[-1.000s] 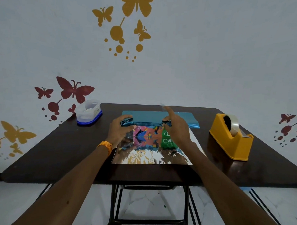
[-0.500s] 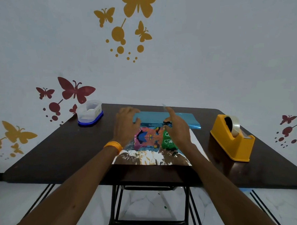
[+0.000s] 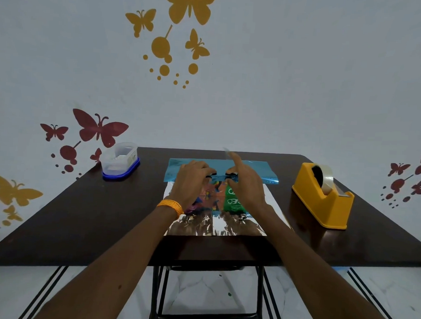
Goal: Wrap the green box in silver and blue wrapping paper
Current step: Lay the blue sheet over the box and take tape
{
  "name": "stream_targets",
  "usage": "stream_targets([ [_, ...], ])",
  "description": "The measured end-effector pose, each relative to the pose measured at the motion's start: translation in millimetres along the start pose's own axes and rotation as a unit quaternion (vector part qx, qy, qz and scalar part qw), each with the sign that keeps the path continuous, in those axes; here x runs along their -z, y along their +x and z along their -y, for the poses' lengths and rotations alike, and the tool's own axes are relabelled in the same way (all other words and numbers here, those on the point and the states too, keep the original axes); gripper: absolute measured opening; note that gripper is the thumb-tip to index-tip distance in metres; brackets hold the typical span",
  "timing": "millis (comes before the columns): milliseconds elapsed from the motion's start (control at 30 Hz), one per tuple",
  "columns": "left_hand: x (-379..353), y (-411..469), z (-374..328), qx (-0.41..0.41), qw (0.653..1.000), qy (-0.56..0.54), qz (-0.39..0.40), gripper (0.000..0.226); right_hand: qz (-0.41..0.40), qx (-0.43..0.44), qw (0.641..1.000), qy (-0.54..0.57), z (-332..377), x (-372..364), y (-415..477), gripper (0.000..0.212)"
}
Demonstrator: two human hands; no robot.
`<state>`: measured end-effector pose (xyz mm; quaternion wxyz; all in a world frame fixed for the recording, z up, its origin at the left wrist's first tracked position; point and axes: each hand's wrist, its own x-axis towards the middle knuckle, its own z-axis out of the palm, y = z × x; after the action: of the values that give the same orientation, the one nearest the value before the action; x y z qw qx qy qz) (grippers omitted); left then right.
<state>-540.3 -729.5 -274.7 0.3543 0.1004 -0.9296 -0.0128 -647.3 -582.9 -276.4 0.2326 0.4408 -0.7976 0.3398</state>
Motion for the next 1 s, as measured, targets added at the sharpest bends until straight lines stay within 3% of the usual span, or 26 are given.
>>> stream_targets([
  [333,4,1,-3,0.009,1.0,-0.006,0.004,0.031,0.001,-0.011,1.0,-0.005,3,-1,0,0.088],
  [467,4,1,-4,0.014,1.0,-0.01,0.002,0.028,-0.053,-0.05,0.994,0.083,15,-6,-12,0.078],
  [567,4,2,-4,0.016,1.0,-0.018,0.001,0.027,-0.128,-0.129,0.957,0.225,35,-6,-28,0.033],
  [633,5,2,-4,0.017,1.0,-0.022,0.007,0.027,-0.102,-0.227,0.902,0.354,43,-5,-35,0.002],
  [700,6,3,-4,0.019,0.999,-0.027,0.014,0.026,-0.054,-0.294,0.844,0.446,45,-6,-38,0.015],
  [733,7,4,-4,0.02,0.999,-0.029,0.018,0.025,-0.038,-0.304,0.831,0.465,42,-6,-39,0.016],
  [900,8,6,-3,0.025,0.998,-0.045,0.019,0.023,-0.004,-0.314,0.808,0.499,31,-2,-35,0.015],
  [1000,7,6,-2,0.031,0.997,-0.063,0.02,0.023,0.055,-0.304,0.818,0.485,27,1,-30,0.015],
])
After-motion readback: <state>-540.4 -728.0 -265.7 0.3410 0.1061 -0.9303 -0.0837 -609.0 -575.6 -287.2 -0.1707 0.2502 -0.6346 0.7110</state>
